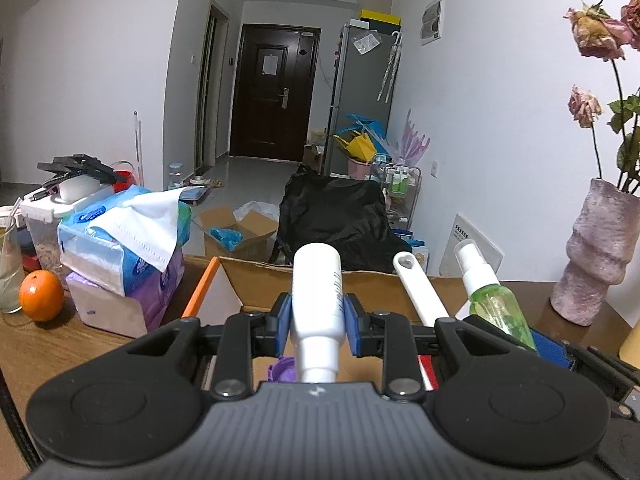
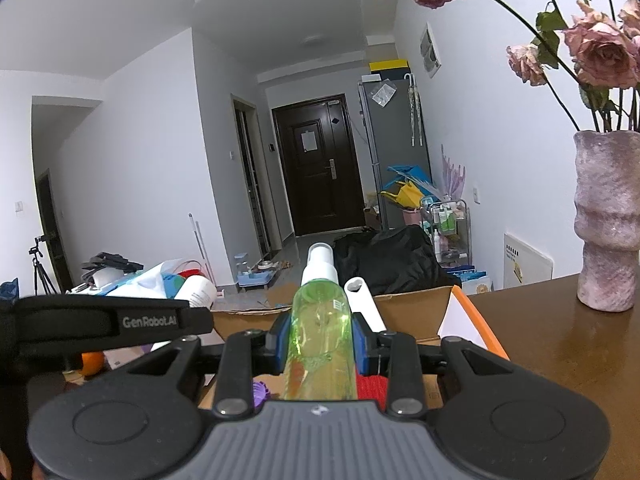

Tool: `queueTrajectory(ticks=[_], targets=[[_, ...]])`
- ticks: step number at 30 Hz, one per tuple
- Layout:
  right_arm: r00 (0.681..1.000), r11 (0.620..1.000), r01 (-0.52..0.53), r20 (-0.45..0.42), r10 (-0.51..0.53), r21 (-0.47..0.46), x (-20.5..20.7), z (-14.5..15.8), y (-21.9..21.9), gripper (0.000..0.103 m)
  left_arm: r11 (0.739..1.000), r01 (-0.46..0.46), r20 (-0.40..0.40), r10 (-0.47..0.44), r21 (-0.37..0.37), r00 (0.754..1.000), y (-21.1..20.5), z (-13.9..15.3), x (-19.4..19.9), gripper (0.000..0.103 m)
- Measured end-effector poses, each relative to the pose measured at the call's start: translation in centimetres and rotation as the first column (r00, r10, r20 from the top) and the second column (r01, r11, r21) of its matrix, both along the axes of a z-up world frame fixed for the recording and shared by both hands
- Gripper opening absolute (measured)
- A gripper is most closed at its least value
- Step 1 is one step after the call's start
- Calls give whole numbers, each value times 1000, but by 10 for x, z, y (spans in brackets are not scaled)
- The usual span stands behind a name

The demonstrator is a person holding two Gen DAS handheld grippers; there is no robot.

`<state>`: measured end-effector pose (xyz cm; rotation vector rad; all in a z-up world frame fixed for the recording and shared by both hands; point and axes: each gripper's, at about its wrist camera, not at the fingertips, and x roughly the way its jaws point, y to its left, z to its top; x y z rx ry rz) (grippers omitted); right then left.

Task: Organize rigid objects
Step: 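Carry the white tube and green spray bottle over the cardboard box, then open both tools to drop the tube and spray bottle into the box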

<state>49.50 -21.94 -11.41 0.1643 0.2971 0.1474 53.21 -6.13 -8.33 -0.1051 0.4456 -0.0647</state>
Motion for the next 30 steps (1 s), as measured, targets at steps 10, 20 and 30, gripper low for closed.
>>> queueTrajectory(ticks=[10,20,30], targets=[[1000,999,-6,-6,6,-31,15,-4,4,30,999,-26,-2,26,39,1000,5,-7,19,28],[999,998,-7,-45,5,-57,23,-8,5,30,998,-23,-32,24,51,999,11,-14,28,35],[985,995,83,-144,-91,-63,32,-11,-6,91,992,-100,-28,103,77,994,16,-13,24,103]])
